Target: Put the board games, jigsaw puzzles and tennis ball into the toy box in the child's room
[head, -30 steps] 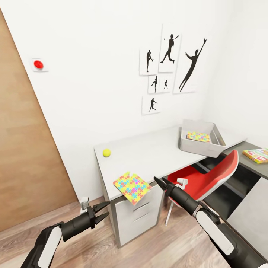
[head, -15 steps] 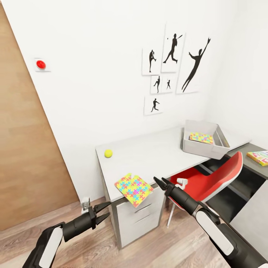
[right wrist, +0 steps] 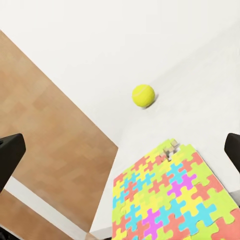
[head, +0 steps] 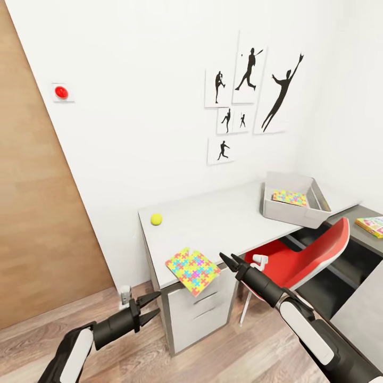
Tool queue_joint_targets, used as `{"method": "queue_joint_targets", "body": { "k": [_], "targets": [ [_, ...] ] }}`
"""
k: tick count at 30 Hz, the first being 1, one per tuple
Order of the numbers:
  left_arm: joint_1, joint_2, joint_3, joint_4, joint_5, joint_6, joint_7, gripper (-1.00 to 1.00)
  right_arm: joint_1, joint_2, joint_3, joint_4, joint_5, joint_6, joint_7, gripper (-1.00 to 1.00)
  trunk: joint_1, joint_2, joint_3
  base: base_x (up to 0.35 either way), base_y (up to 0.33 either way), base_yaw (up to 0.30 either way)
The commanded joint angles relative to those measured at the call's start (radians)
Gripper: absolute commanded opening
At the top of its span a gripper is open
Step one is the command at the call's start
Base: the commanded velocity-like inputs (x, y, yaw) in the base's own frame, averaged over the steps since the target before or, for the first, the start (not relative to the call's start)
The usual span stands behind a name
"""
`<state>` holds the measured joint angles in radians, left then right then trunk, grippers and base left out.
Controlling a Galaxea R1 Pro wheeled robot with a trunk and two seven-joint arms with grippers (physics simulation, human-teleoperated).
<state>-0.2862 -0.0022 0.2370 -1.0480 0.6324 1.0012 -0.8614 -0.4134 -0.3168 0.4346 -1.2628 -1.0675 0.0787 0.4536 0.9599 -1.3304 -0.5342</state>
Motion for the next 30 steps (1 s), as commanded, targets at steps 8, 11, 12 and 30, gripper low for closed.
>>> {"method": "queue_joint_targets", "body": {
  "k": [8,11,12,30],
  "targets": [
    [-0.001,-0.013,0.002,0.005,-0.005,0.004,-0.004,1.0,-0.001,-0.001,0.001,0.0,-0.011,0.006,0.002,1.0,0.0,-0.001,-0.001,0.0,0.0,0.0],
    [-0.001,-0.014,0.001,0.006,-0.005,0.004,-0.004,1.0,-0.001,-0.001,0.001,0.0,-0.011,0.006,0.002,1.0,0.0,-0.001,-0.001,0.0,-0.018,0.0],
    [-0.001,-0.014,0.001,0.006,-0.005,0.004,-0.004,1.0,-0.001,-0.001,0.001,0.0,-0.011,0.006,0.002,1.0,0.0,-0.001,-0.001,0.0,-0.086,0.0],
    [-0.001,-0.014,0.005,0.007,-0.006,0.004,-0.003,1.0,-0.001,-0.001,0.001,-0.001,-0.009,0.006,0.002,1.0,0.0,-0.001,-0.001,0.01,-0.041,0.0]
  ]
}}
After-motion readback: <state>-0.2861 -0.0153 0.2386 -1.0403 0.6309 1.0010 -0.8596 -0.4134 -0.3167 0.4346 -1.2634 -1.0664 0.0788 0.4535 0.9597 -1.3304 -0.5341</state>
